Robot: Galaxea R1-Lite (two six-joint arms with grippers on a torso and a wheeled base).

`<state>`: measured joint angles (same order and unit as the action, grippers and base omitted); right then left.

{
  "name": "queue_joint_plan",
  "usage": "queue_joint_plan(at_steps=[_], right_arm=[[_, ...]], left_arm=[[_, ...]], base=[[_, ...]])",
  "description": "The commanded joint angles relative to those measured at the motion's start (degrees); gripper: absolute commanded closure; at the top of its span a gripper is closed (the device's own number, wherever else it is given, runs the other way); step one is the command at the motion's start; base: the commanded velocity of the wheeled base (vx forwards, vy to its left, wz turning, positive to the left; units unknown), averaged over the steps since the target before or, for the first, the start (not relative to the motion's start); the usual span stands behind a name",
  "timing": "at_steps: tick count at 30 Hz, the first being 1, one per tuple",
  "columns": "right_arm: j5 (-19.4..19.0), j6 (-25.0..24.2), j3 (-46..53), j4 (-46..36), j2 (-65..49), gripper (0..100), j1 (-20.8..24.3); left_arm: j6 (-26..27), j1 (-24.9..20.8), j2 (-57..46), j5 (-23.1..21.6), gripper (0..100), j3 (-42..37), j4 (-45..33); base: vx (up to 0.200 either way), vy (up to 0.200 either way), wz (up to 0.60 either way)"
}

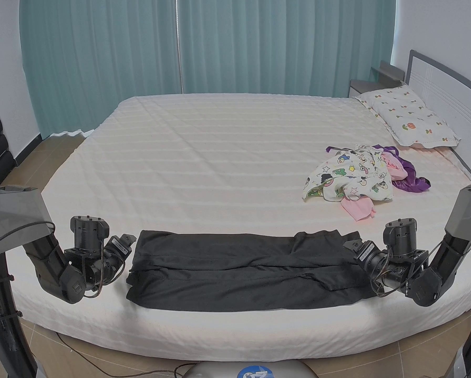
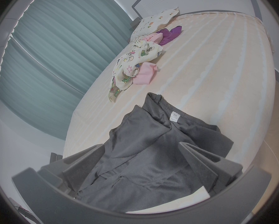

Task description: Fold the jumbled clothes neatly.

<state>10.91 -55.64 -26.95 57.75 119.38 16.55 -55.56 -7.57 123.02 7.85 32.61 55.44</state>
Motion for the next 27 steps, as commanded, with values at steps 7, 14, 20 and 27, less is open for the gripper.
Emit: queue_joint_plan(at_steps=[7,14,20,27], right_arm=[[-0.01,0.09,0.23,1.14,0.15,0,0.06],[-0.01,0.09,0.23,1.58,0.94,0,0.14],[-0.01,0.18,0.23,1.58,0.94,0,0.23],[-0.01,0.09,0.41,1.58,0.85,0,0.5]], left_arm=[[0.02,-0.08,0.12,-0.03,0,0.0,1.42],[0.11,-0.08,0.73,0.06,0,0.09,1.51],[0.19,-0.16,2.84,0.24,0,2.46,1.6],[1.51,-0.43,3.28,-0.03,0,4.48,0.98]], base=[[0.171,0.0,0.0],[0.114,0.0,0.0],[0.0,0.0,0.0],[0.0,0.0,0.0]])
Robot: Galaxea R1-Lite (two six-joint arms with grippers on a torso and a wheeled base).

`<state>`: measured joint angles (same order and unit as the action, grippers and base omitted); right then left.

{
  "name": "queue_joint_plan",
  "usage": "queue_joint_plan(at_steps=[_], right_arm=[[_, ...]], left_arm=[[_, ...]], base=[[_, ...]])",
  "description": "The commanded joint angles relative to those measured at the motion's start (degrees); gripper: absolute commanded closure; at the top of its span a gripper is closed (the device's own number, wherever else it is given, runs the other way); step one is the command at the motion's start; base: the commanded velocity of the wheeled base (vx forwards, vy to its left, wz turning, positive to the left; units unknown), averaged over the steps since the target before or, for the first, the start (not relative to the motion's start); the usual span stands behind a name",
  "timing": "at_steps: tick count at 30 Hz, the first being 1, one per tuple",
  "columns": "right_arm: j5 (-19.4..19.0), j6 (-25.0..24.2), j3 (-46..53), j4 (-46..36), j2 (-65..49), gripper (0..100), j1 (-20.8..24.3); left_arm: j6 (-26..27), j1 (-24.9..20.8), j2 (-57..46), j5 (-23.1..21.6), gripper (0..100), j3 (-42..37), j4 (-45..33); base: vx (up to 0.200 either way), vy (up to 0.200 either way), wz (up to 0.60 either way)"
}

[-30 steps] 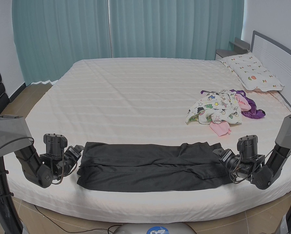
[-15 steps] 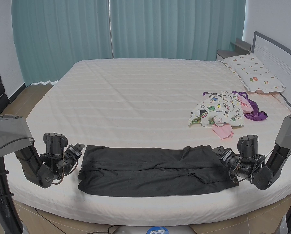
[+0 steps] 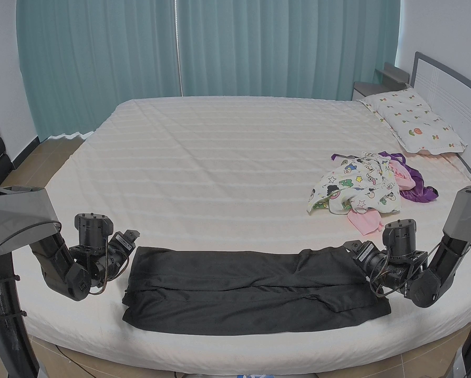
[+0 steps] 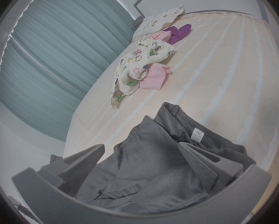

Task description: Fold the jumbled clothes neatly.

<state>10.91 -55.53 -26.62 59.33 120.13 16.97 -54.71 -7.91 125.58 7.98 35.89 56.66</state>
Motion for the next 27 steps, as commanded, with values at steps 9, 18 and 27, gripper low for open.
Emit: queue_joint_plan(at_steps=[9,18,27], right_arm=[[-0.01,-0.02,0.26,-0.01,0.28,0,0.43],[-0.01,-0.11,0.17,-0.01,1.34,0,0.43],[-0.01,-0.11,0.17,0.17,1.34,0,0.52]], left_arm=[[9.27,0.97,7.4,-0.34,0,9.11,-2.87],[9.45,0.88,7.32,-5.61,0,13.68,-8.85],[13.14,0.88,7.75,-5.96,0,14.03,-9.03]], base=[[0.0,0.0,0.0],[0.0,0.0,0.0],[0.0,0.0,0.0]])
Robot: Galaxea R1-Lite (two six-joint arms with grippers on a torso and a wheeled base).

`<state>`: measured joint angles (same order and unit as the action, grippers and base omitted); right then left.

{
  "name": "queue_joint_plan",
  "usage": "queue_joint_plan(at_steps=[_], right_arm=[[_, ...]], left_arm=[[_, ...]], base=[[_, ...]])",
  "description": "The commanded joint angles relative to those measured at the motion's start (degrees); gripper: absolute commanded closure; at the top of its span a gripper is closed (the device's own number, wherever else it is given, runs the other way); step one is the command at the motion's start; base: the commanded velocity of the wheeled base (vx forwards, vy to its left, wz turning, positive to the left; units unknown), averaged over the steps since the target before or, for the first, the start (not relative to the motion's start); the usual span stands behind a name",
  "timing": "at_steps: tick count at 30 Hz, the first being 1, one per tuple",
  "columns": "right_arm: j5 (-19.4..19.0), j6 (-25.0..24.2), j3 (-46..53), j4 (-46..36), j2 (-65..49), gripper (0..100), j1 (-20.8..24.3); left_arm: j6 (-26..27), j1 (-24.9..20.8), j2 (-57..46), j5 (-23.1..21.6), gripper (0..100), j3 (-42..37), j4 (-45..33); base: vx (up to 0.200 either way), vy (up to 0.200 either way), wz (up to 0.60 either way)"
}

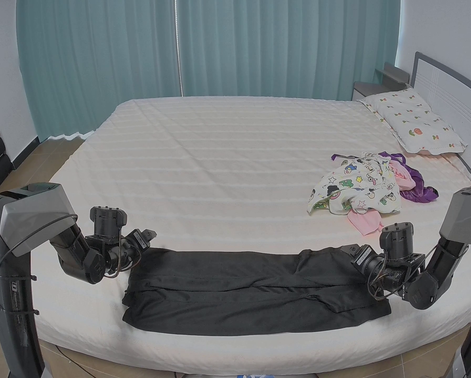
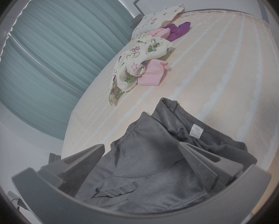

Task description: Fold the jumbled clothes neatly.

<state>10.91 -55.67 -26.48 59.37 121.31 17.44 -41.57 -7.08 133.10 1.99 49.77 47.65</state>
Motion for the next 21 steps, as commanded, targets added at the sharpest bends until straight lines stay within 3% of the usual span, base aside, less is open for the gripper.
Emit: queue_joint_plan(at_steps=[1,3,4,16,19,21], right_arm=[[-0.01,0.04,0.02,0.49,0.16,0,0.05],[-0.01,0.13,0.11,1.1,0.24,0,0.05],[-0.01,0.13,0.11,1.1,0.24,0,0.05],[-0.1,1.27,-2.26,0.66,-0.55,0,-0.22],[-1.51,3.99,-4.37,-0.13,-0.55,0,-1.54],[-5.11,6.28,-5.69,-1.45,-0.46,0,-3.03]], left_arm=[[0.0,-0.04,0.23,0.03,0,0.15,-0.02],[0.0,-0.21,0.32,0.03,0,0.32,-0.02],[0.0,-0.21,0.32,0.03,100,0.32,-0.02],[0.7,0.4,0.67,0.65,100,0.5,-0.28],[0.61,1.02,-0.29,0.83,100,1.11,-0.46],[0.52,1.28,-0.91,1.26,100,1.11,-0.46]], base=[[0.0,0.0,0.0],[0.0,0.0,0.0],[0.0,0.0,0.0],[0.0,0.0,0.0],[0.0,0.0,0.0],[0.0,0.0,0.0]])
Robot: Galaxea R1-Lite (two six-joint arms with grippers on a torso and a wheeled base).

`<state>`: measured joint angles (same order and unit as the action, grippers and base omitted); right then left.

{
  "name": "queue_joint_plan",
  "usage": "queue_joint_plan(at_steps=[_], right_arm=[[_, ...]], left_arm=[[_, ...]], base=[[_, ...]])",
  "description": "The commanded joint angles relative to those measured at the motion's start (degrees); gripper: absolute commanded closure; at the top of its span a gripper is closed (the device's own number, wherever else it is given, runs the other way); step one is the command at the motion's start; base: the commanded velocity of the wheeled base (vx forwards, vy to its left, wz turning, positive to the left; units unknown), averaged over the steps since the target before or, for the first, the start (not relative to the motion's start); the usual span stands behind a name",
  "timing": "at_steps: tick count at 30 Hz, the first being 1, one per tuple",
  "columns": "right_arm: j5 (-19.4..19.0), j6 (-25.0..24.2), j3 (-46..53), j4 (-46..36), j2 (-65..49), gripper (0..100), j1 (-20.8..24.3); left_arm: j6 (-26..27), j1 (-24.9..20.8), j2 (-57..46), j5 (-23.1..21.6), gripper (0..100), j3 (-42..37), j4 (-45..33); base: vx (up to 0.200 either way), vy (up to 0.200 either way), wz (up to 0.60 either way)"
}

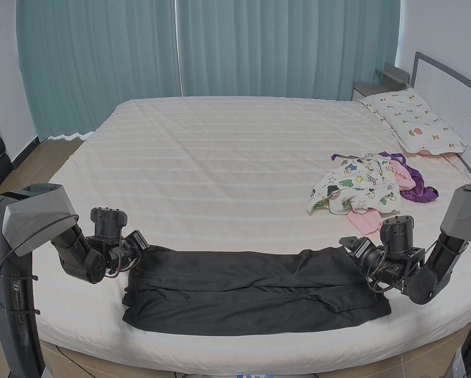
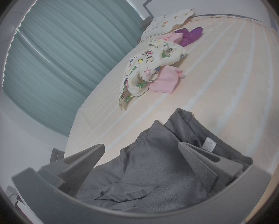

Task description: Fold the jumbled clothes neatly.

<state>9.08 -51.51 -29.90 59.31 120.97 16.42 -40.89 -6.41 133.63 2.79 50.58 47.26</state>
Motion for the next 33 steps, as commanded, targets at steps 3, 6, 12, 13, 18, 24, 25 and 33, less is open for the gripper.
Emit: queue_joint_plan(at_steps=[3,6,12,13,18,24,25,33], right_arm=[[-7.24,3.96,-3.32,-3.67,0.15,0,-2.97],[-10.05,8.88,-6.22,-7.19,1.55,0,-5.61],[-11.72,12.66,-11.76,-11.93,4.8,0,-8.25],[-12.16,12.75,-12.11,-12.46,5.07,0,-8.25],[-14.0,14.68,-13.6,-13.52,6.83,0,-8.16],[-14.0,17.14,-13.95,-14.04,6.39,0,-9.83],[-14.0,17.14,-13.95,-14.04,6.39,0,-10.09],[-14.27,17.14,-14.22,-14.04,7.53,0,-11.24]], left_arm=[[-0.42,0.7,-1.71,1.51,100,0.4,0.02],[-0.42,0.61,-1.62,1.87,100,0.4,0.02],[-0.51,0.44,-1.45,1.87,100,0.57,0.02],[-0.51,0.44,-1.45,1.87,100,0.57,0.02],[-0.51,0.44,-1.36,1.95,100,0.49,0.02],[-0.51,0.52,-1.36,2.13,100,0.4,-0.07],[-0.51,0.52,-1.36,2.13,100,0.4,-0.07],[-0.51,0.52,-1.27,2.13,100,0.49,-0.07]], base=[[0.0,0.0,0.0],[0.0,0.0,0.0],[0.0,0.0,0.0],[0.0,0.0,0.0],[0.0,0.0,0.0],[0.0,0.0,0.0],[0.0,0.0,0.0],[0.0,0.0,0.0]])
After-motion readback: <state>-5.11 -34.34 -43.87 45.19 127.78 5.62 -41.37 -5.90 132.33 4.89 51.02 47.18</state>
